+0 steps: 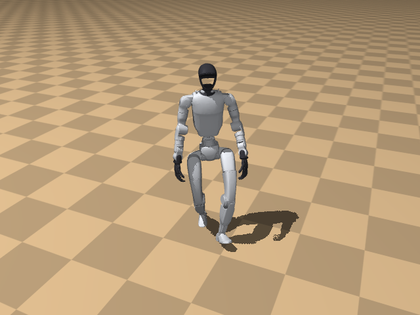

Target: Walk

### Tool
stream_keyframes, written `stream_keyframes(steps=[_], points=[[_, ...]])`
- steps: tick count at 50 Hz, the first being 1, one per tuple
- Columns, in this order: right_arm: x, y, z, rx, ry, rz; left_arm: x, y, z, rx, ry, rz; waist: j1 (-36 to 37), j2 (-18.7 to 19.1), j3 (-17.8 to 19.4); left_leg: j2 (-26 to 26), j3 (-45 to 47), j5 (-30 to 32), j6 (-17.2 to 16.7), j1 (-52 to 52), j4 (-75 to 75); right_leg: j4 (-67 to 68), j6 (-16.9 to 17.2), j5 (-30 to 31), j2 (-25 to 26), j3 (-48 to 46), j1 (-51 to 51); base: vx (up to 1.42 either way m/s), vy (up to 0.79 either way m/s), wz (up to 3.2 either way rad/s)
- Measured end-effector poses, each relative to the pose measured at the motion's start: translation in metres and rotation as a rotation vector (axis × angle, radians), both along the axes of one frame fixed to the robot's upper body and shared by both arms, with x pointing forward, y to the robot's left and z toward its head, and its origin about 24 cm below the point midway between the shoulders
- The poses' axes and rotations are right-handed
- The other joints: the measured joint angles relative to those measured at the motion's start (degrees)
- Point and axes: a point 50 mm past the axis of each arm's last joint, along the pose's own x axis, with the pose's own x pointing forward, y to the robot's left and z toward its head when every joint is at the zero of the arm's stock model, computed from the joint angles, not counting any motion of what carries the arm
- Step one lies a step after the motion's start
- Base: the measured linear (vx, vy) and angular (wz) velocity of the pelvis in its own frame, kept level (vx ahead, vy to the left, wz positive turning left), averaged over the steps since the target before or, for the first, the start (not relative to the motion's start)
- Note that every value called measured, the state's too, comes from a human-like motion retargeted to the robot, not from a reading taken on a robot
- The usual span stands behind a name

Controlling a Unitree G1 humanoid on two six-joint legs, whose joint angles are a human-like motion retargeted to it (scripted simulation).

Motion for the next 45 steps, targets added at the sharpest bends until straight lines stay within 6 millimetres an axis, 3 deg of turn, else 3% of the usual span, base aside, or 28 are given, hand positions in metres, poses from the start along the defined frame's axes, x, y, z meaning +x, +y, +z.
stream_keyframes(steps=[10, 17, 22, 27, 31, 37, 45], points=[[0.012, 0.005, 0.003, -0.003, -0.049, 0.053, -0.041, 0.005, -0.021, 0.011, 0.16, 0.027, 1.15, -1.36, -0.41, -2.81, -0.95, 6.31, -0.43, 2.57, -6.01, 0.47, -0.26, -3.86, -0.9, 3.19, 3.78, 0.23, 0.05, -0.29], [0.028, 0.008, 0.009, -0.002, -0.111, 0.079, -0.084, 0.01, -0.037, 0.015, 0.316, 0.072, 1.95, -2.82, -1.19, -3.63, -1.25, 9.05, 0.03, 3.46, -2.19, 3.28, 0.2, -5.94, -2.23, 5.36, 5.42, 0.27, 0.05, -0.33], [0.037, 0.011, 0.012, 0.004, -0.141, 0.093, -0.109, 0.013, -0.043, 0.0, 0.404, 0.121, 2.72, -4.2, -2.55, -4.68, -0.64, 9.56, 1.08, 4.71, -1.07, 5.77, 1.32, -5.68, -5.23, 3.53, 5.61, 0.29, 0.06, -0.33], [0.042, 0.014, 0.014, 0.01, -0.153, 0.112, -0.124, 0.015, -0.046, -0.024, 0.453, 0.161, 2.53, -6.33, -4.18, -8.38, -0.02, 8.85, 3.21, 7.69, -4.5, 9.93, 4.16, -1.21, -9.39, 3.42, 4.95, 0.3, 0.09, -0.12], [0.043, 0.015, 0.015, 0.015, -0.154, 0.13, -0.126, 0.015, -0.046, -0.042, 0.459, 0.178, 2.08, -8.41, -5.09, -12.67, 0.42, 9.43, 4.5, 11.58, -9.97, 15.95, 6.27, 3.97, -14.65, 2.84, 3.26, 0.29, 0.12, -0.03], [0.044, 0.016, 0.015, 0.021, -0.155, 0.164, -0.11, 0.017, -0.042, -0.042, 0.402, 0.17, 1.13, -10.18, -5.72, -17.47, 0.32, 9.15, 5.86, 17.08, -16.59, 29.04, 4.36, 6.74, -23.82, 0.65, -2.64, 0.28, 0.13, -0.04], [0.048, 0.019, 0.017, 0.017, -0.166, 0.207, -0.065, 0.024, -0.028, 0.007, 0.25, 0.153, -1.08, -10.97, -4.59, -21.9, -1.91, 9.4, 6.1, 26.09, -25.68, 36.64, -0.34, -1.16, -29.87, -0.28, -11.81, 0.26, 0.11, -0.04]])
